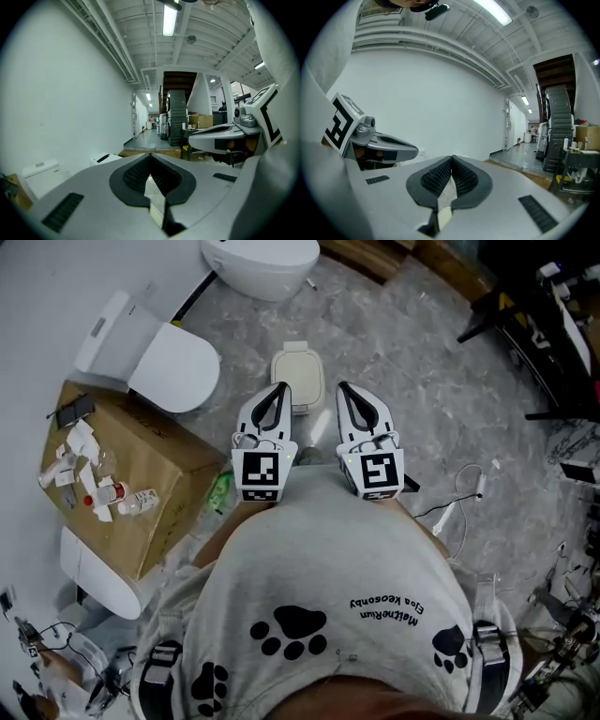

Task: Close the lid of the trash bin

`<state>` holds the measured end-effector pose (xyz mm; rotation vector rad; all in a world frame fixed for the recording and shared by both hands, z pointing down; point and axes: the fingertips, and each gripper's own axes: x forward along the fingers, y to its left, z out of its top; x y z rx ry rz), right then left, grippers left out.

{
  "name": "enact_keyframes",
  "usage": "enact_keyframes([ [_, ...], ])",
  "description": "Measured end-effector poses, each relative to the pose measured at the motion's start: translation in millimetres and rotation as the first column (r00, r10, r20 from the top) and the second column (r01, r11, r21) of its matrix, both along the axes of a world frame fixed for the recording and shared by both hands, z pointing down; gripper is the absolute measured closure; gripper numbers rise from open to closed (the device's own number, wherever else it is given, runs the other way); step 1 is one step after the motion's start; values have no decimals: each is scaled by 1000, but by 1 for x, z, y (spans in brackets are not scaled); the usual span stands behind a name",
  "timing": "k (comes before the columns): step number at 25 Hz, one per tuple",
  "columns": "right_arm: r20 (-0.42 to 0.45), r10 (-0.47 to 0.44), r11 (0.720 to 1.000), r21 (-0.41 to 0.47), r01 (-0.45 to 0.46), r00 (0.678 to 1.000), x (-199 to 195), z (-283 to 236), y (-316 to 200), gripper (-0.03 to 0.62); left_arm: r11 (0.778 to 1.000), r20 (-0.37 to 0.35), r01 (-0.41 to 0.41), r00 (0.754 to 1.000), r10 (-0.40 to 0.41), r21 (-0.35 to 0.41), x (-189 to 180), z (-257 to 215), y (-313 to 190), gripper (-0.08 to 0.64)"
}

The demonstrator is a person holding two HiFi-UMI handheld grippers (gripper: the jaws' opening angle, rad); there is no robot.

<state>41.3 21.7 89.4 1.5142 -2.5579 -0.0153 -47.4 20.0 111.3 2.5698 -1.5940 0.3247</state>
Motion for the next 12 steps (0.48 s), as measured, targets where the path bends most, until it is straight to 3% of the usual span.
enact_keyframes([
  [12,0,-8,1000,19,8,1000,4,-5,-2,560,999,-35,38,999,-38,-5,-9,-1,1,540],
])
